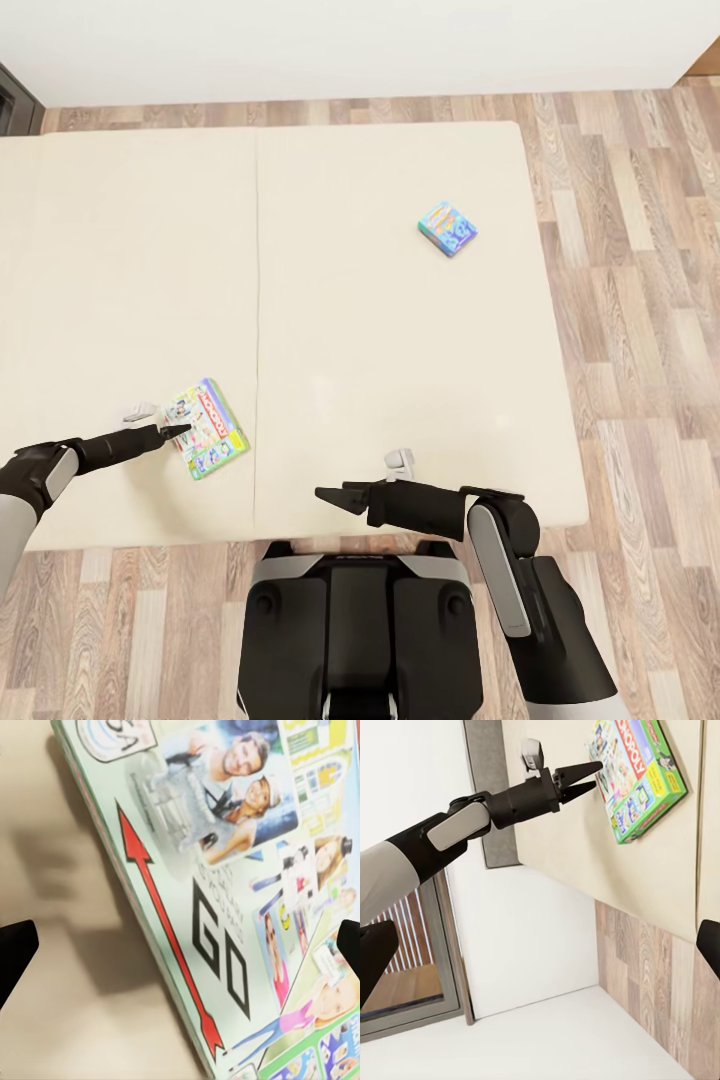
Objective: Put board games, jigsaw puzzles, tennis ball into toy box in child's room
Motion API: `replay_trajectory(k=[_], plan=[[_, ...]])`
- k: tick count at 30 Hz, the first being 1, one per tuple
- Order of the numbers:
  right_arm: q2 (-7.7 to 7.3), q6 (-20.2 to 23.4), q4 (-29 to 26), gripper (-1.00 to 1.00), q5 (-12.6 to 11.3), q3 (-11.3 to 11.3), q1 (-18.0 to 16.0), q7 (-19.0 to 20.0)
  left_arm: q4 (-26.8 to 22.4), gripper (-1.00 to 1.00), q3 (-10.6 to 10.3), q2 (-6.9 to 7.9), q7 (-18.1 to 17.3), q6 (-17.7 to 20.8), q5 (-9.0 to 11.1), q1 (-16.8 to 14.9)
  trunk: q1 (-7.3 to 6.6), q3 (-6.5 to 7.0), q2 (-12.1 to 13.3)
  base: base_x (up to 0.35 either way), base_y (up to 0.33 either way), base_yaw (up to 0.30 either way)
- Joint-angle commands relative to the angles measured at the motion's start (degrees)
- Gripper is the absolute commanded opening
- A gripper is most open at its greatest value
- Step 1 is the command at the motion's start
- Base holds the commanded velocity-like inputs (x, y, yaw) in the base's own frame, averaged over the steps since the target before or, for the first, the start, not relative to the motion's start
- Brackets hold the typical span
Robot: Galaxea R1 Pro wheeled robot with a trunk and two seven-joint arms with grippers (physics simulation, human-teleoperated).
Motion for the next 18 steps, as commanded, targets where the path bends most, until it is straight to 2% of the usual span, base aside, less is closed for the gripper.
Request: replay_trajectory(k=[1,10,18], plan=[[0.03,0.2,0.0,1.00,0.2,-0.1,0.0,0.3,0.0,1.00,0.3,-0.01,-0.2,0.6,0.0,0.0,0.03,-0.11,-0.1,0.000,0.000,0.000],[0.03,0.2,0.0,1.00,0.2,0.0,0.0,0.3,-0.1,1.00,0.3,0.06,-0.2,0.5,0.1,-0.1,0.03,-0.24,-0.1,0.000,0.000,0.000],[0.03,0.2,0.0,1.00,0.2,0.0,0.0,0.3,-3.5,1.00,1.2,-0.06,-0.2,0.9,0.2,-0.1,0.03,-0.28,-0.1,0.000,0.000,0.000]])
